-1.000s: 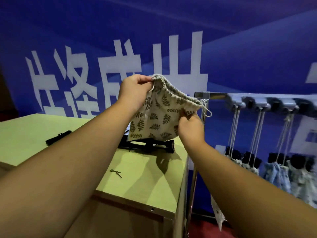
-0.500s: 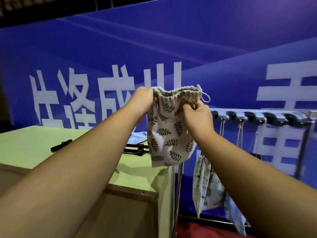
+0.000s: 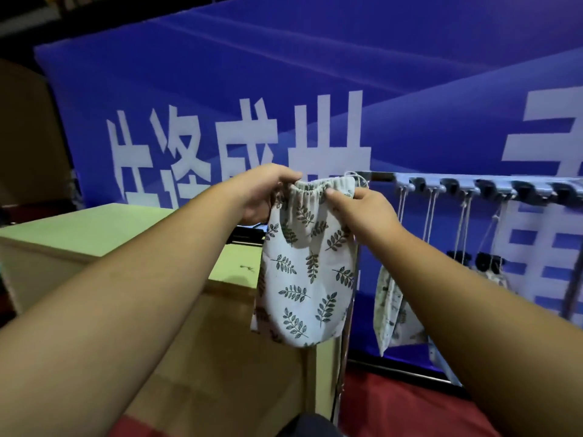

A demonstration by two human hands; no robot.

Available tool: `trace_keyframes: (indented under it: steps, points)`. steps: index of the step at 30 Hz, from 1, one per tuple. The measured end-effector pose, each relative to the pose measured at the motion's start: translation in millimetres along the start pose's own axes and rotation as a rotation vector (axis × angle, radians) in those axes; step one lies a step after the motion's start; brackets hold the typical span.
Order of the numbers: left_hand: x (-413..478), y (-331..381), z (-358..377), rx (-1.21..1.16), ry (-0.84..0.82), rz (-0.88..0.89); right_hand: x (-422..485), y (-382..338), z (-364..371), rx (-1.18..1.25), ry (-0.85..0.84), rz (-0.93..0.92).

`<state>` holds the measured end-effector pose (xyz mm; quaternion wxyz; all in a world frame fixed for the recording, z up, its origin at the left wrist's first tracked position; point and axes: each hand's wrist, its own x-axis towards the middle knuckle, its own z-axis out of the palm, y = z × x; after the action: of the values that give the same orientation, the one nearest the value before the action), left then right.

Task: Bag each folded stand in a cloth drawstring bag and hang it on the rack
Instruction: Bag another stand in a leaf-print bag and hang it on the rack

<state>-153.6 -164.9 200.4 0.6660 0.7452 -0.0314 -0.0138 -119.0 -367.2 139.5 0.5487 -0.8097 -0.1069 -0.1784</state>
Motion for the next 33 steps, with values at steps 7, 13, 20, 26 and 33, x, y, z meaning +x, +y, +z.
trace_keyframes:
  steps: [7, 13, 20, 26, 33]
  points:
    - [-41.1, -44.4, -16.7, 0.027, 0.194, -0.097, -33.0, 1.5, 5.5, 0.04, -0.168, 0.062]
    - [-51.0, -89.3, -14.0, 0.548, 0.408, -0.073, -63.0, 12.3, 11.3, 0.084, -0.437, 0.197]
    - [-51.8, -131.6, -5.7, 0.776, 0.543, -0.058, -81.7, 25.6, 30.5, 0.008, -0.688, 0.338]
    - [-43.7, -155.3, -3.6, 0.826, 0.553, -0.041, -90.6, 31.6, 46.6, -0.343, -0.726, 0.289]
    - [-41.2, -164.5, -25.2, 1.098, 0.308, -0.259, -74.8, 56.7, 69.9, -0.32, -0.45, 0.335]
